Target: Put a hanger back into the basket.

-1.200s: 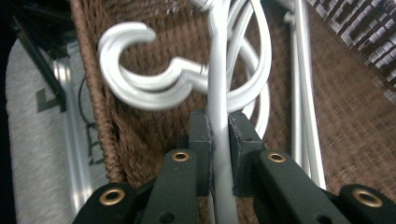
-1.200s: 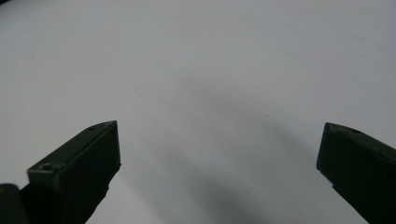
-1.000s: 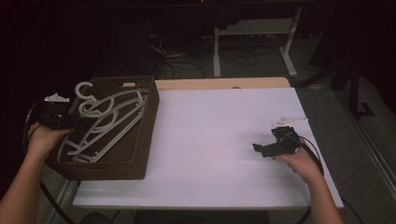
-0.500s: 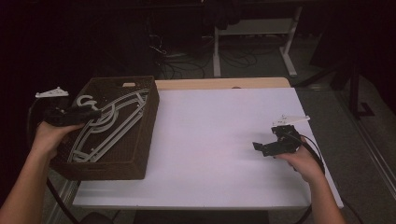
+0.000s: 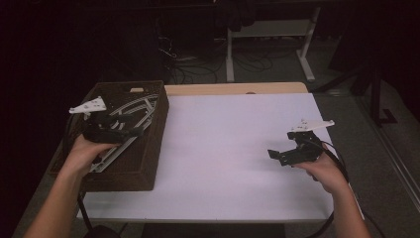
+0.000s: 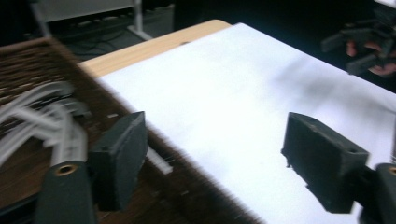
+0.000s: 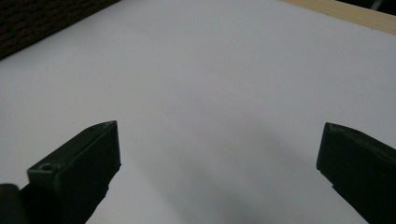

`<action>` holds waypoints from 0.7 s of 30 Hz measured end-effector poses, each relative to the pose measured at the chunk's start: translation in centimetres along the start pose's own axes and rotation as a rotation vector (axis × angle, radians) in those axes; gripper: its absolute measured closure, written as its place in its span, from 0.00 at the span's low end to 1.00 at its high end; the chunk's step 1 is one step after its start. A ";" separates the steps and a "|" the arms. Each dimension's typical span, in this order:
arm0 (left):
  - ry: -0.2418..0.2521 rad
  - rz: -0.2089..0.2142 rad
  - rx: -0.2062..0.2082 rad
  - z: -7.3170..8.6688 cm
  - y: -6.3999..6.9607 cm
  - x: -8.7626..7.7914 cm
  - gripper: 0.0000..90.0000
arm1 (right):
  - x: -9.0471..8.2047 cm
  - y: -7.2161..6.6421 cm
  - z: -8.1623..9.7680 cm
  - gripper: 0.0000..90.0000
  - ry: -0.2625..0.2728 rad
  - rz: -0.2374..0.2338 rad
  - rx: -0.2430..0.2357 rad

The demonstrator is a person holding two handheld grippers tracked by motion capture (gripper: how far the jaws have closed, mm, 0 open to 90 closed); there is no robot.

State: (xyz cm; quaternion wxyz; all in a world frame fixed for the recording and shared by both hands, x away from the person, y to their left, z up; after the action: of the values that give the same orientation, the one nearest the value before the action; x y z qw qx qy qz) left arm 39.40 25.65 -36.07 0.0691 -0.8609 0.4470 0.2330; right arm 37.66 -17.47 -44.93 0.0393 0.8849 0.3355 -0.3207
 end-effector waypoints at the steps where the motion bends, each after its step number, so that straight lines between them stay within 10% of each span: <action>1: -0.003 0.016 0.010 0.0 0.5 0.5 0.19 | -0.2 -0.3 -0.2 0.00 0.006 -0.007 0.001; 21: -0.020 0.089 0.041 0.8 3.5 4.6 0.00 | -1.8 -1.8 -1.2 0.00 0.035 -0.037 -0.029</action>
State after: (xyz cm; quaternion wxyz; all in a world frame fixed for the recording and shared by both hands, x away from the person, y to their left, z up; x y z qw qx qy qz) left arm 38.55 20.45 -38.57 0.0809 -0.8362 0.4888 0.2351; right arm 36.14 -16.73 -42.63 0.0403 0.8833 0.3571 -0.3011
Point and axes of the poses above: each handheld gripper's, and its own axes: x roughly forward along the jaws, z roughly out of its underside, y roughly to its right, the point moved 9 cm from there along x, roughly forward along the jaws, and after that the axes turned 3 degrees about x, right-handed, at the moved point
